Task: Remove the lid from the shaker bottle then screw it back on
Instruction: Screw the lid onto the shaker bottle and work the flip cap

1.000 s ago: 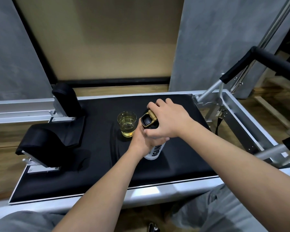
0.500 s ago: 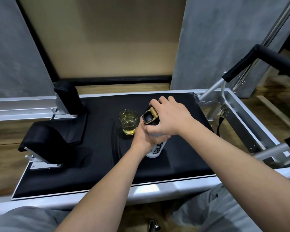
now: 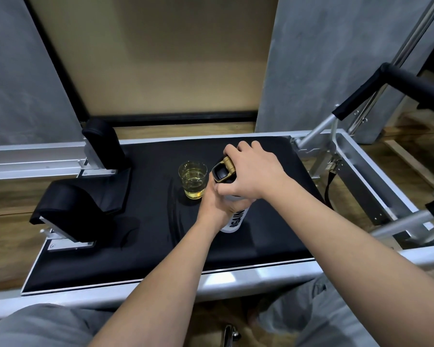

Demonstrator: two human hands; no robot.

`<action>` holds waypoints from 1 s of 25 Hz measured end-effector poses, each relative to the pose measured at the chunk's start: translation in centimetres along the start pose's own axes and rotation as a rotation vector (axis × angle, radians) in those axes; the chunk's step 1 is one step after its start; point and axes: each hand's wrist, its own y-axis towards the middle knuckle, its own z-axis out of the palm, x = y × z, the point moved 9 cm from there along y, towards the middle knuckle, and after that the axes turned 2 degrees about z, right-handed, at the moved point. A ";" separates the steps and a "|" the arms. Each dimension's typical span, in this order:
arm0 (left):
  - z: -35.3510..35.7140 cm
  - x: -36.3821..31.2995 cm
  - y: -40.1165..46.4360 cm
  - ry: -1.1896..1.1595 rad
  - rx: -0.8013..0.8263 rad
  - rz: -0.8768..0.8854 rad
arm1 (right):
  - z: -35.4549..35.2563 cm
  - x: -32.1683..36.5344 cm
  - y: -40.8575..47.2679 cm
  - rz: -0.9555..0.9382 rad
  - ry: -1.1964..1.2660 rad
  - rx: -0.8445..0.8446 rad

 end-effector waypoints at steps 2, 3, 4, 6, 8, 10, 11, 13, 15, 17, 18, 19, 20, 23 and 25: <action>-0.1 0.1 0.0 -0.002 -0.006 -0.006 | 0.0 0.1 0.0 0.008 0.005 -0.004; 0.0 0.1 -0.1 -0.001 -0.006 -0.003 | 0.1 0.2 0.1 0.012 0.005 -0.003; 0.0 0.1 0.0 -0.001 -0.004 0.006 | 0.1 0.3 0.2 0.013 0.006 -0.002; 0.0 0.0 -0.1 0.000 -0.010 0.021 | 0.2 0.3 0.2 0.017 0.010 0.001; -0.2 0.2 0.0 -0.024 -0.003 0.035 | 0.1 0.3 0.3 0.024 0.010 -0.003; -0.1 0.2 -0.1 -0.050 0.012 0.052 | 0.0 0.3 0.2 0.033 0.003 -0.011; 0.0 0.3 -0.1 -0.075 0.020 0.059 | 0.1 0.4 0.2 0.036 -0.002 -0.012; -0.5 0.9 -0.1 -0.128 -0.005 0.045 | 0.2 0.6 0.1 0.041 -0.011 -0.013; -0.7 1.4 0.0 -0.175 -0.041 0.023 | 0.2 0.7 0.1 0.052 -0.012 -0.017; -1.5 1.8 -0.1 -0.149 -0.118 0.025 | 0.2 0.7 0.1 0.063 -0.006 -0.020; -1.8 1.8 -0.2 -0.129 -0.153 0.033 | 0.1 0.8 0.1 0.067 -0.003 -0.019; -1.9 1.7 -0.5 -0.115 -0.178 0.042 | 0.2 0.8 0.1 0.069 -0.001 -0.016; -1.9 1.6 -0.7 -0.090 -0.184 0.062 | 0.2 0.9 0.1 0.072 -0.001 -0.015; -2.2 1.3 -0.5 0.042 -0.148 0.155 | 0.1 1.0 0.1 0.088 0.001 -0.018; -2.2 1.7 -0.4 -0.086 -0.159 0.101 | 0.1 1.0 0.0 0.101 0.007 -0.022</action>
